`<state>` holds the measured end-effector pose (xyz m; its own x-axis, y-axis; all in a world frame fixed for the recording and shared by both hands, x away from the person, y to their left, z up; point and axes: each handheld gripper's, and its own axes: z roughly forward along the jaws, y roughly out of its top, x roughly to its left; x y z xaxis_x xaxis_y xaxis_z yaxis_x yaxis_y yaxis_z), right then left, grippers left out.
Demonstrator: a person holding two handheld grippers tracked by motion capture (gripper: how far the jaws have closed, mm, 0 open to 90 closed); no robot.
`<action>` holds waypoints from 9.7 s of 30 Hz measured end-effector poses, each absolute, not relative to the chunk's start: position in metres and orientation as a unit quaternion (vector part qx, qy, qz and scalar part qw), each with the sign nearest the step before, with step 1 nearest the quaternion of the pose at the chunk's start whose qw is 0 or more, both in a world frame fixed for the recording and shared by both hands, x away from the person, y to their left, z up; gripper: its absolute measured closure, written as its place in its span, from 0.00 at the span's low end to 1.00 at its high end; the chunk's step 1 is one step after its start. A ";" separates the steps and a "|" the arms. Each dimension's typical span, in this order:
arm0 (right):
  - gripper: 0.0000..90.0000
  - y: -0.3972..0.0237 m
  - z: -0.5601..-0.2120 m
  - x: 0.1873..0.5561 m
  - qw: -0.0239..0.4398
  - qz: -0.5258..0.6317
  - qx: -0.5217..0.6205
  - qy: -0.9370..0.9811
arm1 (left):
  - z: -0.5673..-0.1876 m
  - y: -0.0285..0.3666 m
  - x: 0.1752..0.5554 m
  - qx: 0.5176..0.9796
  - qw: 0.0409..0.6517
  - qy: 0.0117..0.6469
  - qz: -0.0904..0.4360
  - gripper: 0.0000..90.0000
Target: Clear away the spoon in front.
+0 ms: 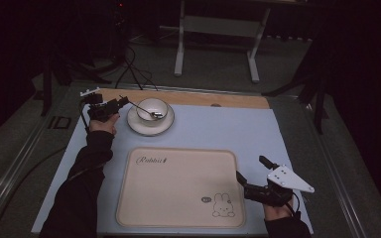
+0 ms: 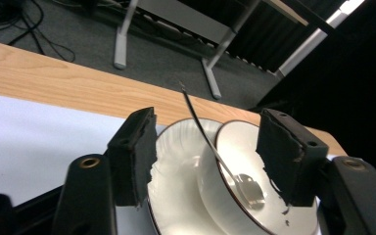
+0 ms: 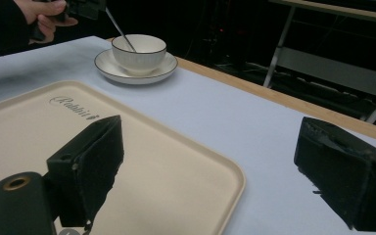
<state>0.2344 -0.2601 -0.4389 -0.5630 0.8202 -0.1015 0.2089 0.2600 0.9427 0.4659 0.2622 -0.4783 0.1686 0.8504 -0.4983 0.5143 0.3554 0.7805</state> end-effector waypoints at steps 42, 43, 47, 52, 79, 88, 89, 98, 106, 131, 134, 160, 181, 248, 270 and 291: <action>0.12 -0.261 -0.442 0.238 0.292 0.497 0.357 0.735 | -0.465 0.238 0.488 0.544 0.565 0.600 0.157 0.99; 0.12 -0.261 -0.442 0.238 0.292 0.497 0.357 0.735 | -0.462 0.238 0.488 0.543 0.567 0.598 0.160 0.99; 0.12 -0.262 -0.442 0.238 0.293 0.498 0.357 0.734 | -0.452 0.237 0.486 0.547 0.570 0.590 0.164 0.99; 0.12 -0.262 -0.441 0.238 0.294 0.500 0.356 0.733 | -0.430 0.239 0.478 0.561 0.570 0.574 0.175 0.99; 0.12 -0.259 -0.440 0.237 0.295 0.502 0.352 0.733 | -0.358 0.256 0.407 0.636 0.573 0.494 0.153 0.99; 0.12 -0.259 -0.439 0.237 0.297 0.502 0.352 0.732 | -0.355 0.259 0.387 0.670 0.565 0.465 0.123 0.99; 0.12 -0.259 -0.439 0.237 0.298 0.502 0.352 0.732 | -0.356 0.259 0.385 0.672 0.565 0.463 0.121 0.99; 0.12 -0.258 -0.439 0.236 0.305 0.502 0.350 0.730 | -0.363 0.261 0.364 0.697 0.562 0.435 0.093 0.99; 0.12 -0.259 -0.439 0.236 0.307 0.503 0.350 0.728 | -0.368 0.253 0.347 0.731 0.554 0.393 0.065 0.99; 0.12 -0.258 -0.440 0.238 0.301 0.500 0.349 0.733 | -0.422 0.220 0.328 0.817 0.497 0.287 -0.065 0.99; 0.12 -0.258 -0.440 0.238 0.300 0.501 0.349 0.733 | -0.430 0.213 0.326 0.828 0.482 0.274 -0.082 0.99; 0.12 -0.257 -0.441 0.239 0.294 0.498 0.348 0.738 | -0.483 0.207 0.340 0.822 0.493 0.264 -0.105 0.92; 0.14 -0.255 -0.442 0.239 0.287 0.497 0.345 0.743 | -0.531 0.195 0.354 0.803 0.456 0.377 -0.075 0.82; 0.14 -0.255 -0.442 0.239 0.288 0.497 0.346 0.742 | -0.469 0.172 0.321 0.794 0.439 0.419 0.020 0.01; 0.14 -0.257 -0.442 0.238 0.289 0.497 0.349 0.740 | -0.453 0.181 0.274 0.778 0.504 0.367 0.080 0.01; 0.14 -0.258 -0.443 0.238 0.289 0.497 0.347 0.741 | -0.480 0.200 0.256 0.783 0.530 0.318 0.069 0.01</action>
